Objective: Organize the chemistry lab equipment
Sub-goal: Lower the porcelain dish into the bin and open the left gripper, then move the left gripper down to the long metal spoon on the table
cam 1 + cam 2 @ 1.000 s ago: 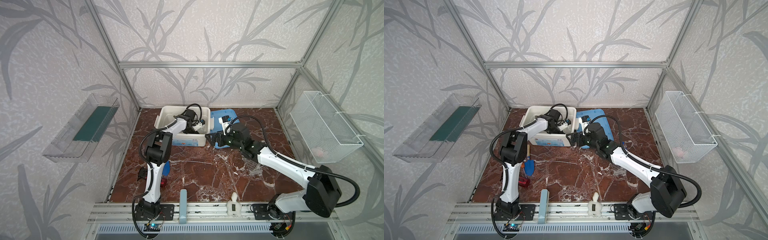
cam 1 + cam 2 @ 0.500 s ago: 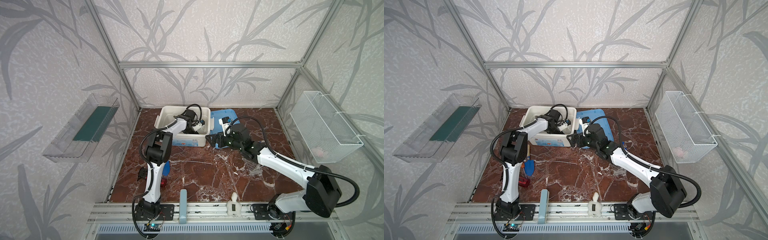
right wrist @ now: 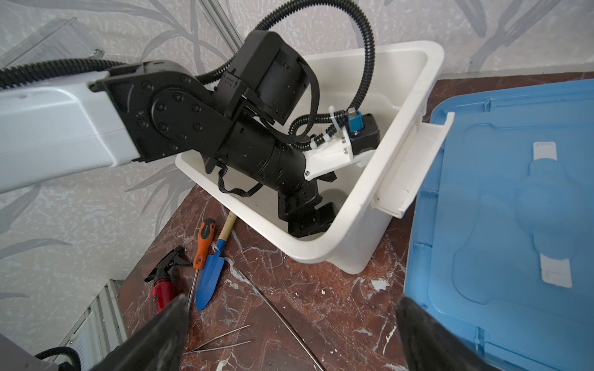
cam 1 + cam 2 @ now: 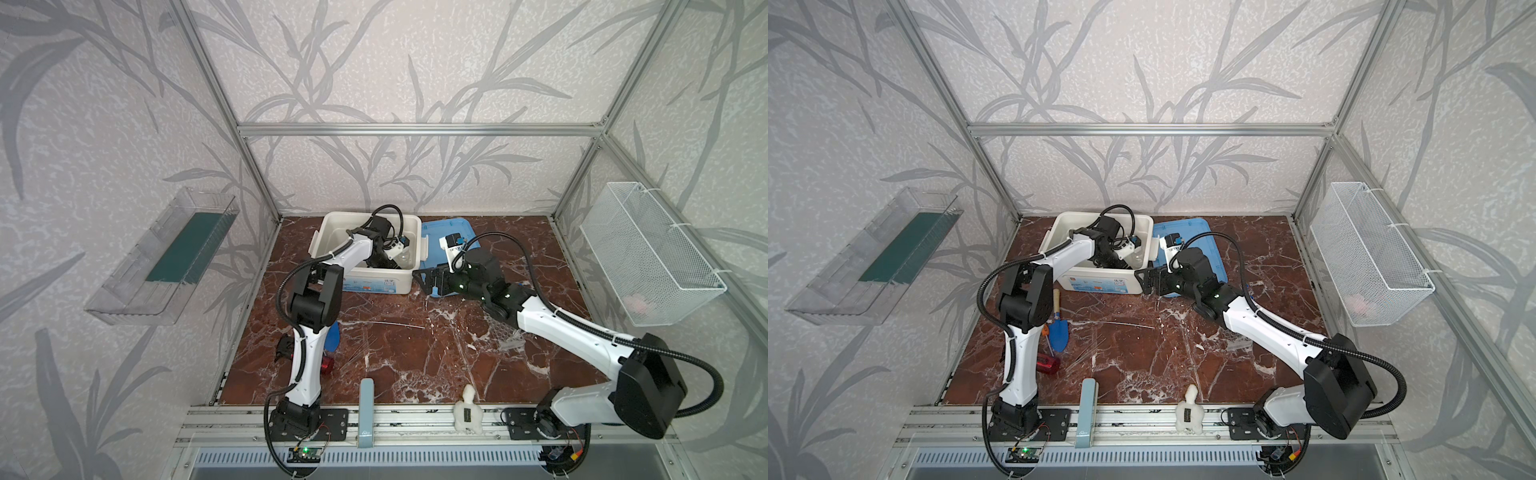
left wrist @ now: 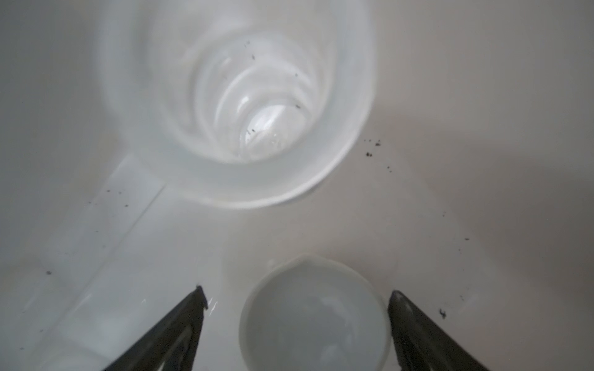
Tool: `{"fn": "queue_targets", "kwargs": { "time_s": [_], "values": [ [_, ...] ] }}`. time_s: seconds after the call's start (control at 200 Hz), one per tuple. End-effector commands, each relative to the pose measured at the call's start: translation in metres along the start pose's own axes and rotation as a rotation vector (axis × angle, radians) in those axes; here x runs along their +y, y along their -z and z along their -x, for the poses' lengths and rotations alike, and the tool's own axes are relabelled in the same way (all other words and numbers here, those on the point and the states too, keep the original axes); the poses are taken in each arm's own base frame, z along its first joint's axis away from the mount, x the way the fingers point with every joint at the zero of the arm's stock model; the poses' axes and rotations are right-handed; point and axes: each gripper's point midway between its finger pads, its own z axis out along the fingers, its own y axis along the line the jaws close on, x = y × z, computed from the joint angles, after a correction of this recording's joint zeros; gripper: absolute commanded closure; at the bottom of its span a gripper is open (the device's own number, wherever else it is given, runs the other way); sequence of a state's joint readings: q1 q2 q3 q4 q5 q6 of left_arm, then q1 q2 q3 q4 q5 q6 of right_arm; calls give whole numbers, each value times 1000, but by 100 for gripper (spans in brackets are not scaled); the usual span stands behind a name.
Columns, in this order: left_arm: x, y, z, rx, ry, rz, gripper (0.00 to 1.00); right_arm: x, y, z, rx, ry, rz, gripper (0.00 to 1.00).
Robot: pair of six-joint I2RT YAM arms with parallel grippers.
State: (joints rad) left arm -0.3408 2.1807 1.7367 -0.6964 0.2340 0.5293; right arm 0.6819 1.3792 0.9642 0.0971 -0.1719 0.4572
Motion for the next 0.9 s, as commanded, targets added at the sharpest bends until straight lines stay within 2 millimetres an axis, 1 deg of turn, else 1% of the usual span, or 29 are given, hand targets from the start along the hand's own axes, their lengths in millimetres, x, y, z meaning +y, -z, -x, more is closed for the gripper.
{"fn": "queue_targets", "kwargs": {
  "time_s": [0.0,0.015,0.025,0.04,0.16,0.255,0.295,0.38,0.455,0.53,0.58,0.64,0.71,0.74,0.81,0.9],
  "values": [
    [5,55,28,-103,-14,53,8,6,12,9,-29,22,5,1],
    [5,60,30,-114,-12,57,7,7,14,10,-32,26,6,1],
    [5,63,32,-123,-11,60,2,7,14,10,-32,27,4,1],
    [5,68,35,-137,-10,63,1,7,15,11,-32,28,4,1],
    [8,109,54,-249,-5,121,1,9,26,13,-24,53,-6,1],
    [10,143,62,-337,-4,191,1,9,38,15,-14,86,-14,1],
    [7,157,62,-364,-28,216,1,9,45,16,-13,101,-18,1],
    [5,193,63,-438,-38,285,1,8,61,16,-18,135,-28,1],
    [1,221,59,-480,-55,334,1,5,75,15,-26,152,-40,1],
    [-10,248,53,-510,-76,352,1,-1,87,11,-29,165,-60,1],
    [-25,262,49,-531,-91,314,2,-6,94,6,-27,170,-73,1],
    [-51,271,42,-539,-150,258,2,-10,101,-2,-19,189,-72,1],
    [-80,273,31,-537,-247,219,2,-13,107,-12,-8,222,-66,1],
    [-91,271,26,-531,-283,211,2,-13,110,-17,-2,248,-57,0],
    [-109,268,13,-514,-313,193,1,-10,117,-29,11,290,-28,0],
    [-136,255,-5,-453,-348,94,1,-9,124,-42,30,326,-6,0]
  ]
}}
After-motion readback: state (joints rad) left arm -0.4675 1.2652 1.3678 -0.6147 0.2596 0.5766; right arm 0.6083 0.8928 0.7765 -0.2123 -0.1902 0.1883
